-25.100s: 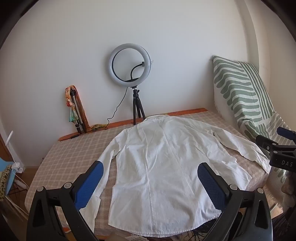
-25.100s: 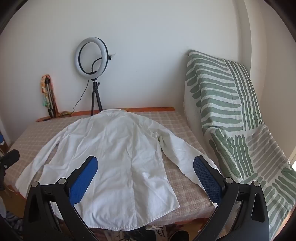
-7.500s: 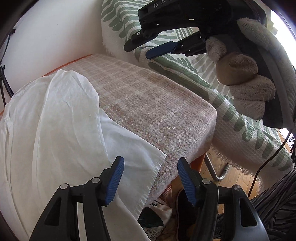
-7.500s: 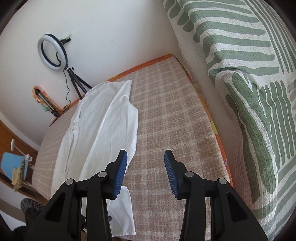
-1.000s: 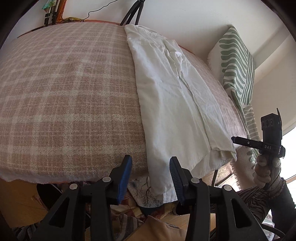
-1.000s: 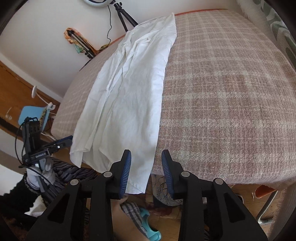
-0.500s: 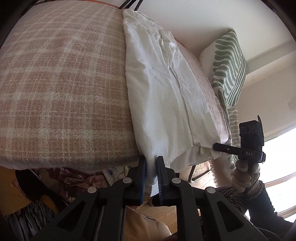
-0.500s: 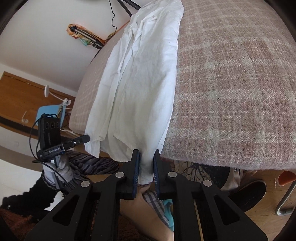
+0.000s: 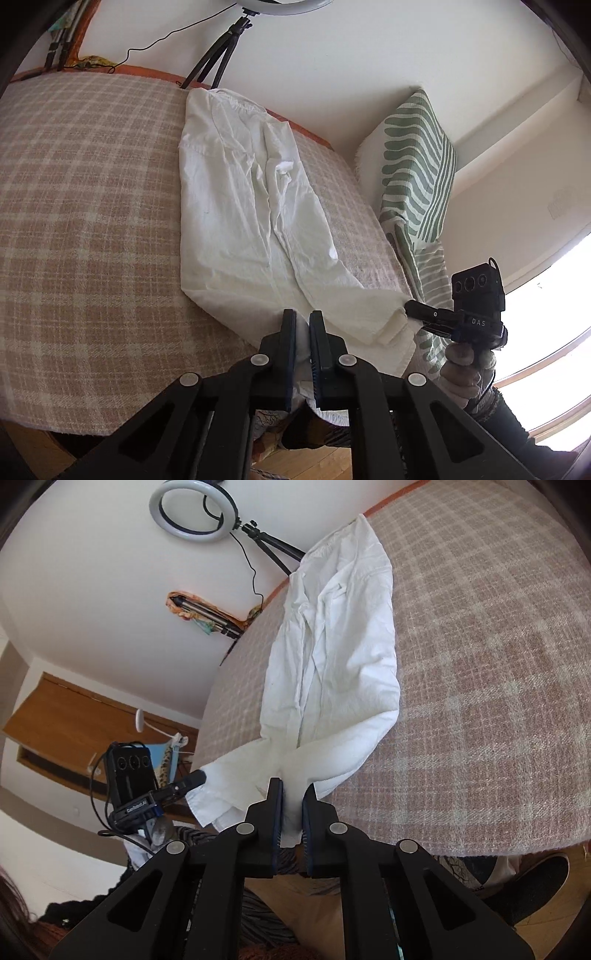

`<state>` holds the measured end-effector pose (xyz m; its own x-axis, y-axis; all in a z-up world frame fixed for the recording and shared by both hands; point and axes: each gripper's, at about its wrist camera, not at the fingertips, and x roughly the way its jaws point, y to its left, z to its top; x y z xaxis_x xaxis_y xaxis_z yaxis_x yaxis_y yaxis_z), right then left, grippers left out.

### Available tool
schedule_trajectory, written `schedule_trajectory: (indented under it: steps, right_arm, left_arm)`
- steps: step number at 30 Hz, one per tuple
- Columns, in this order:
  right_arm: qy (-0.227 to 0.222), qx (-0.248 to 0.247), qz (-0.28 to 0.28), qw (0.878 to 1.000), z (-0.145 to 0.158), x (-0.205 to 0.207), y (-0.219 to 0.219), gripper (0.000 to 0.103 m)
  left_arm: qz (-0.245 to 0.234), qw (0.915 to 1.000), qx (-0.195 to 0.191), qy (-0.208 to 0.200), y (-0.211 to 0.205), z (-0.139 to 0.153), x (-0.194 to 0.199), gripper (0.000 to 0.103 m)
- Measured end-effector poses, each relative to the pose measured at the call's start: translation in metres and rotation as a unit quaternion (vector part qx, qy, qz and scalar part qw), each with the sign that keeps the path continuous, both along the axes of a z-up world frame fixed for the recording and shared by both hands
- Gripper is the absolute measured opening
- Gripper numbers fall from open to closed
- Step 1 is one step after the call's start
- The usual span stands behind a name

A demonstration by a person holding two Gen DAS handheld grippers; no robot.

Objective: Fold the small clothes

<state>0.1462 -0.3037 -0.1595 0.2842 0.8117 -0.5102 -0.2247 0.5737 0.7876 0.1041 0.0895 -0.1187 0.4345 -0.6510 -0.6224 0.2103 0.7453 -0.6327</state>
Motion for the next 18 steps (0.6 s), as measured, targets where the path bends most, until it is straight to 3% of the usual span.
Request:
schedule_trajectory:
  steps: [5,9,18]
  right_arm:
    - [-0.016,0.010,-0.034,0.999,0.011,0.032,0.005,0.008]
    - [-0.026,-0.002,-0.049,0.998,0.015,0.063,0.015,0.008]
    - [-0.012,-0.042,-0.089,0.995,0.001,0.133,0.022,0.008]
  left_arm:
    - [0.026,0.9995,0.004,-0.017,0.000,0.018,0.042,0.004]
    - [0.052,0.9978,0.028,-0.032,0.002,0.024,0.078,0.002]
    - [0.109,0.9923,0.052,-0.028,0.013,0.005,0.146,0.000]
